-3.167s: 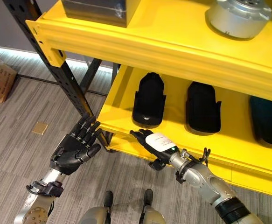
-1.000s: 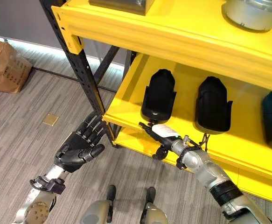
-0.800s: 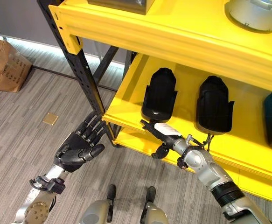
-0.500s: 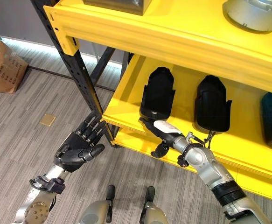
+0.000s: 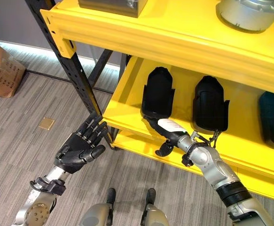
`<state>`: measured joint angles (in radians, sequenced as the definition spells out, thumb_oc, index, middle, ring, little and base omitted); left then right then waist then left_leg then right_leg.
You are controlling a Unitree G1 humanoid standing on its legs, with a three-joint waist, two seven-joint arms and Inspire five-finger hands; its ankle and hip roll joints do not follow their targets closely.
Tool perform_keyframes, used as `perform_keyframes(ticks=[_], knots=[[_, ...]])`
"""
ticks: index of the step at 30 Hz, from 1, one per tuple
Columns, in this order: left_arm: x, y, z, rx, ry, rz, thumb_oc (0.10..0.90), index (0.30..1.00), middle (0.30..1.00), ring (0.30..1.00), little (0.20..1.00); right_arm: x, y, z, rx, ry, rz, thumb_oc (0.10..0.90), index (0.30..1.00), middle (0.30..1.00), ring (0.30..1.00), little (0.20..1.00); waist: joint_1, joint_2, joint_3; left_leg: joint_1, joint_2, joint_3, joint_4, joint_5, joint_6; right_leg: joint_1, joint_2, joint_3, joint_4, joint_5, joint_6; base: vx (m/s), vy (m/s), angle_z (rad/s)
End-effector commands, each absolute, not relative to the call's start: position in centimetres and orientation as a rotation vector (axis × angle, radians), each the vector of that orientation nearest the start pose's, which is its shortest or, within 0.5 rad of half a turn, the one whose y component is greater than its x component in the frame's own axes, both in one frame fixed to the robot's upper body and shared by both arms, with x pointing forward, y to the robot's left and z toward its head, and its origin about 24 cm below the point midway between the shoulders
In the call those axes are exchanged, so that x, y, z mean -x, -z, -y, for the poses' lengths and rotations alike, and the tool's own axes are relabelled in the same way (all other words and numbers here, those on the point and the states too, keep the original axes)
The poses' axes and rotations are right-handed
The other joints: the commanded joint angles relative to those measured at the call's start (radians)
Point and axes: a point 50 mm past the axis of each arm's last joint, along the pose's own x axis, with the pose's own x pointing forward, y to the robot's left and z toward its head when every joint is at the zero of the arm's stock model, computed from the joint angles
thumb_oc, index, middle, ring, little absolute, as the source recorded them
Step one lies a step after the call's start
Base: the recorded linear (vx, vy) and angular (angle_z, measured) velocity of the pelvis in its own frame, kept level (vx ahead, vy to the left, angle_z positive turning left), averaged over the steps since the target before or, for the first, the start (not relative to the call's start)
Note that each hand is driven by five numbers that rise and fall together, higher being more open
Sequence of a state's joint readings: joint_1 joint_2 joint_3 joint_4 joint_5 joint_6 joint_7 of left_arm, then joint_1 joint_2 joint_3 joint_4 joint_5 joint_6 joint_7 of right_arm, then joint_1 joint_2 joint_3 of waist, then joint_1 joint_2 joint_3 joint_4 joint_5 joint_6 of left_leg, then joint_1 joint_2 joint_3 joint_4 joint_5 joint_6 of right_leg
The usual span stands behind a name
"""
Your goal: Move parts from the plastic box to the shelf.
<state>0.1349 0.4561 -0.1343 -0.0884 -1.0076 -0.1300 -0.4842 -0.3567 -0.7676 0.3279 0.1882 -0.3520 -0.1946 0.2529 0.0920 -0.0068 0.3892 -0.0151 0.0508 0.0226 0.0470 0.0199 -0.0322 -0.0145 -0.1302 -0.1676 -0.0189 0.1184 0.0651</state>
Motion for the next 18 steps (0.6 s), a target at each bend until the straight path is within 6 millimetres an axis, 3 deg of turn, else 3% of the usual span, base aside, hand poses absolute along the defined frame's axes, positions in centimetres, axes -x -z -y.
perform_keyframes(ticks=[1,18], knots=[[-21.5,-9.5,-18.0,0.516,0.641,0.276,0.9,1.0,1.0,1.0,1.0,-31.4,-16.2,19.4,1.245,-0.477,0.371,0.9,1.0,1.0,1.0,1.0,0.014,-0.013,-0.095,-0.037,0.038,-0.011,0.063,-0.025,-0.003,0.03,-0.055,0.036,0.166,-0.153,0.039,0.03,-0.003,0.01],[-21.7,-9.5,-16.7,0.529,0.672,0.255,0.9,1.0,1.0,1.0,1.0,-33.8,-17.3,17.1,1.26,-0.494,0.396,0.9,1.0,1.0,1.0,1.0,0.053,0.007,-0.099,-0.041,0.028,-0.037,0.063,-0.021,-0.005,0.037,-0.058,0.011,0.169,-0.161,0.029,0.0,0.001,0.0]])
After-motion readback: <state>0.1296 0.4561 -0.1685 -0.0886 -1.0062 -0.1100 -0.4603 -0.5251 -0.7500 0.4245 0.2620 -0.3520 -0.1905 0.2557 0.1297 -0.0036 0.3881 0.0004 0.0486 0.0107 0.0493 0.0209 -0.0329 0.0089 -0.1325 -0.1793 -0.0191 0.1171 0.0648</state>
